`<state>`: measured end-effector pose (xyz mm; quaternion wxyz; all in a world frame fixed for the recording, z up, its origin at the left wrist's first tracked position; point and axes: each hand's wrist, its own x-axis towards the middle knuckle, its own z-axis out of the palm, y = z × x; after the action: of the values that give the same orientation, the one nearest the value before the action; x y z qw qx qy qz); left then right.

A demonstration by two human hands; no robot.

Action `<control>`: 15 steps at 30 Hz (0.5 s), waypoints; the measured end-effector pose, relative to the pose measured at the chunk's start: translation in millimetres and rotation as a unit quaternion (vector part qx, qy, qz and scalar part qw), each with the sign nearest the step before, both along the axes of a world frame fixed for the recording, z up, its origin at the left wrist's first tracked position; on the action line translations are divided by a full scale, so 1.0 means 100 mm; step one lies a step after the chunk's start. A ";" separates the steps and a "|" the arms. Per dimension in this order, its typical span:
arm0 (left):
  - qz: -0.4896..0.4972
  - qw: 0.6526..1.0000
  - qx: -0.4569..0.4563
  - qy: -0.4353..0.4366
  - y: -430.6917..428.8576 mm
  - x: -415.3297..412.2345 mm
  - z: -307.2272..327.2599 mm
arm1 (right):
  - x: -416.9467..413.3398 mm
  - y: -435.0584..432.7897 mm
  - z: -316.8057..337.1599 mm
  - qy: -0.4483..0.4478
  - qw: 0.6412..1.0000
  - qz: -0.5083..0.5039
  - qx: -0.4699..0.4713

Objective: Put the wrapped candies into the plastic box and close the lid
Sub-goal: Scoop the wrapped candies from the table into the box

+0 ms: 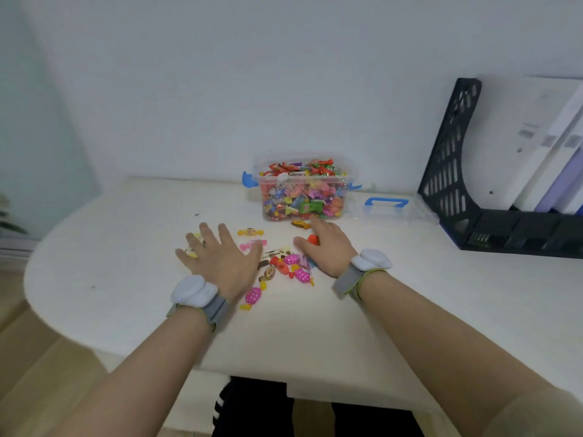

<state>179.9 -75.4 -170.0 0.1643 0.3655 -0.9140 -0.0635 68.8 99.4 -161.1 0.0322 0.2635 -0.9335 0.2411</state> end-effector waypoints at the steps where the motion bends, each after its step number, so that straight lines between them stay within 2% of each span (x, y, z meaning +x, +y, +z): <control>1: 0.009 1.000 0.023 -0.003 -0.07 0.01 0.01 | -0.02 -0.05 0.00 0.000 1.000 0.009 -0.006; 4: -0.010 0.999 0.052 0.005 -0.21 0.02 0.02 | -0.09 -0.16 -0.02 -0.004 0.999 0.030 -0.019; 6: -0.087 0.994 0.055 0.023 -0.26 0.01 0.00 | -0.14 -0.20 -0.03 -0.006 0.999 0.040 -0.011; 9: -0.198 0.966 0.151 0.068 -0.32 -0.04 0.02 | -0.17 -0.23 -0.02 -0.005 0.998 0.064 -0.003; 11: -0.227 0.949 0.204 0.072 -0.37 -0.09 0.02 | -0.15 -0.22 -0.01 -0.007 0.996 0.086 -0.017; 15: -0.267 0.937 0.217 0.060 -0.46 -0.21 0.07 | -0.03 -0.16 0.04 -0.033 0.991 0.128 0.004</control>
<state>159.3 -121.5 -162.6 0.1128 0.1303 -0.9302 -0.3241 65.8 83.2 -156.7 -0.0304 0.3728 -0.8937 0.2477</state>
